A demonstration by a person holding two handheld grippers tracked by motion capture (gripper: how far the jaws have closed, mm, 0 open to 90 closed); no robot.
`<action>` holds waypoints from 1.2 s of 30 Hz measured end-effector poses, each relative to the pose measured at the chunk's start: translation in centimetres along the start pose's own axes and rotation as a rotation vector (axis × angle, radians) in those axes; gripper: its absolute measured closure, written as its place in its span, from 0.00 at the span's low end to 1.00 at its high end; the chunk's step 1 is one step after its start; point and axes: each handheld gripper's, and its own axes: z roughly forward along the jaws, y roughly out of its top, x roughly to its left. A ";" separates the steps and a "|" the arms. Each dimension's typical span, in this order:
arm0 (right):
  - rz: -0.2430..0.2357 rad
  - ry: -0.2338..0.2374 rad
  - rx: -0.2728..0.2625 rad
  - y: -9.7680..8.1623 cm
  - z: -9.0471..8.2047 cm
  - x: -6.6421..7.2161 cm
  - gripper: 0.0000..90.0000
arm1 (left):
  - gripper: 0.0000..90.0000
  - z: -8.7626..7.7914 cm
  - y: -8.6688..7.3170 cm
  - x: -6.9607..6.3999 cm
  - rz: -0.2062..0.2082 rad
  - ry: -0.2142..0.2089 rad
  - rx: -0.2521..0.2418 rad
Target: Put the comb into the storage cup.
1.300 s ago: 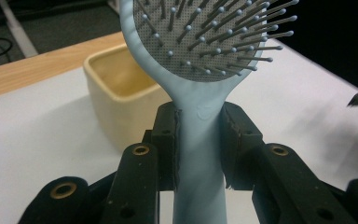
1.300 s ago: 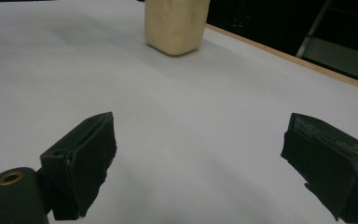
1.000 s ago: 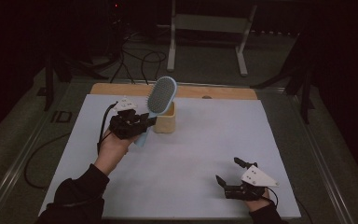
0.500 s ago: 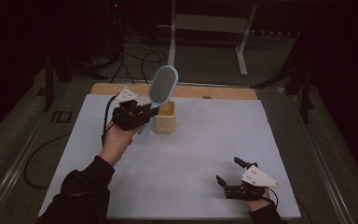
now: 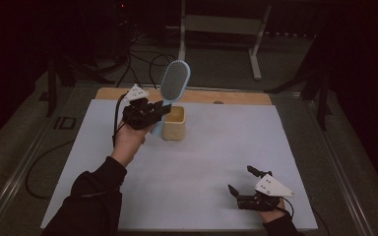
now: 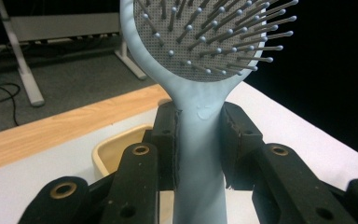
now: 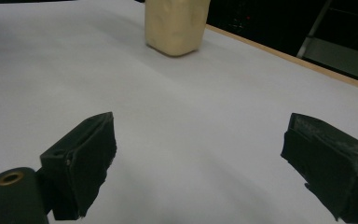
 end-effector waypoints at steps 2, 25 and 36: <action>0.002 0.000 0.000 0.0 0.0 0.0 0.10 | 0.78 0.2 0.1 0.1 -0.010 0.000 -0.005; 0.002 0.005 -0.001 0.0 0.0 0.0 0.10 | 0.78 2.9 1.6 2.1 -0.023 -0.040 -0.106; 0.004 0.005 -0.001 0.0 0.0 0.0 0.10 | 0.78 4.1 1.7 3.2 -0.025 -0.025 -0.156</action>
